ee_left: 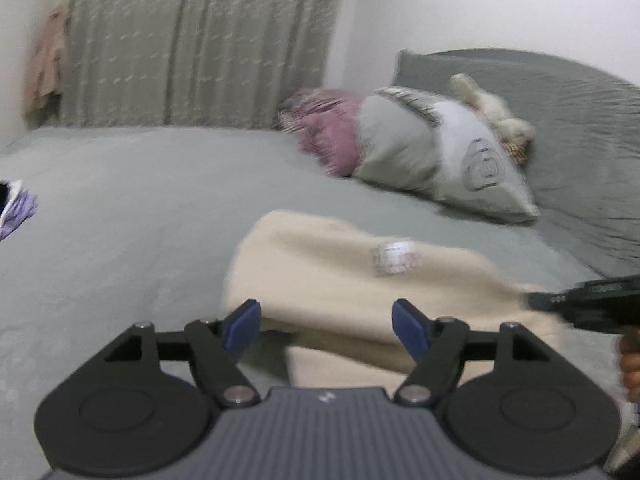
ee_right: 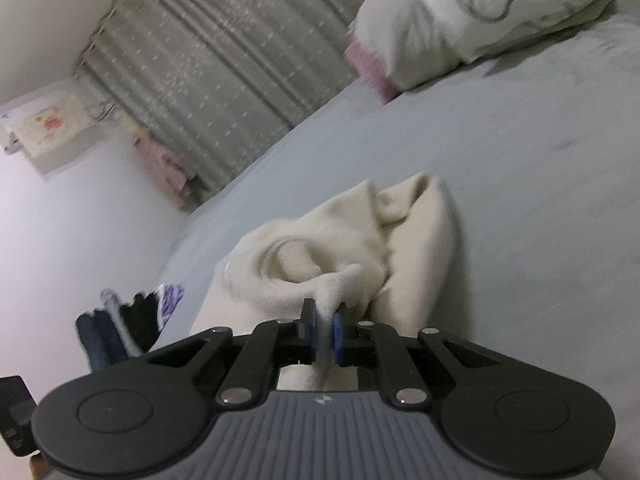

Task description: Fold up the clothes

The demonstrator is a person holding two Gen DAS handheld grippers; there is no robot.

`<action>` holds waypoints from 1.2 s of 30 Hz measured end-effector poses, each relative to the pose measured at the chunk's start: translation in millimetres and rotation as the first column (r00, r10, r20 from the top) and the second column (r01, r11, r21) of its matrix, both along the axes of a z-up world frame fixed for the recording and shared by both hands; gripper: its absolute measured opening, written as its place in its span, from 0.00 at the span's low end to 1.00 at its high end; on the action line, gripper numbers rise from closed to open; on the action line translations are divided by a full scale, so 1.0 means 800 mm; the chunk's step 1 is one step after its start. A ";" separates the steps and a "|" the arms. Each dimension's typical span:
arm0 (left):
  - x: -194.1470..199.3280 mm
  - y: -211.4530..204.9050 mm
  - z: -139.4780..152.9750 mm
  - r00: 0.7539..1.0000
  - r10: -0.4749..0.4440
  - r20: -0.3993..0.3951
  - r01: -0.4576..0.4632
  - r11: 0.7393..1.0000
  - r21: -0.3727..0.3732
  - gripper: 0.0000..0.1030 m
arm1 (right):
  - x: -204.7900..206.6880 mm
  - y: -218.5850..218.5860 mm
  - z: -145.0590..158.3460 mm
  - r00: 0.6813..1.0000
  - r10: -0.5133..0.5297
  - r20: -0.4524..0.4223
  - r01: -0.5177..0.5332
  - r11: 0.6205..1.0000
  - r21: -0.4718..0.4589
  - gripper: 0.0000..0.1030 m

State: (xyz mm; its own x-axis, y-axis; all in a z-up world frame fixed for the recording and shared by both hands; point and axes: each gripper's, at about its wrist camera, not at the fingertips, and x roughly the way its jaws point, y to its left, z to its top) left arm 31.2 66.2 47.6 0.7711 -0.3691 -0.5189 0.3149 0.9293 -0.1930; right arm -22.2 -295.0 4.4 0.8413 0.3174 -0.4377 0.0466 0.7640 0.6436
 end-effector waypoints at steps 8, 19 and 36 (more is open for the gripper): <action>0.048 -0.031 -0.042 0.995 -0.035 -0.094 0.048 0.989 0.143 0.74 | -0.014 -0.067 0.015 0.981 -0.192 0.019 0.193 0.978 -0.085 0.07; 0.063 -0.086 -0.066 0.986 -0.158 0.054 0.138 0.953 0.271 0.76 | 0.013 -0.111 0.017 0.931 -0.366 0.003 0.358 0.907 -0.222 0.07; 0.086 -0.105 -0.059 0.996 -0.086 0.011 0.085 0.994 0.068 0.14 | 0.005 -0.078 0.025 0.977 -0.207 0.052 0.209 0.874 -0.439 0.52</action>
State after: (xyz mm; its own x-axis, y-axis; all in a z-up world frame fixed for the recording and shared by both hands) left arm 100.4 -17.7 0.4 0.7457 -0.3989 -0.5337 0.3962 0.9095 -0.1261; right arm -18.4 -357.8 24.5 0.8680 -0.0897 -0.4884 0.2345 0.9410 0.2440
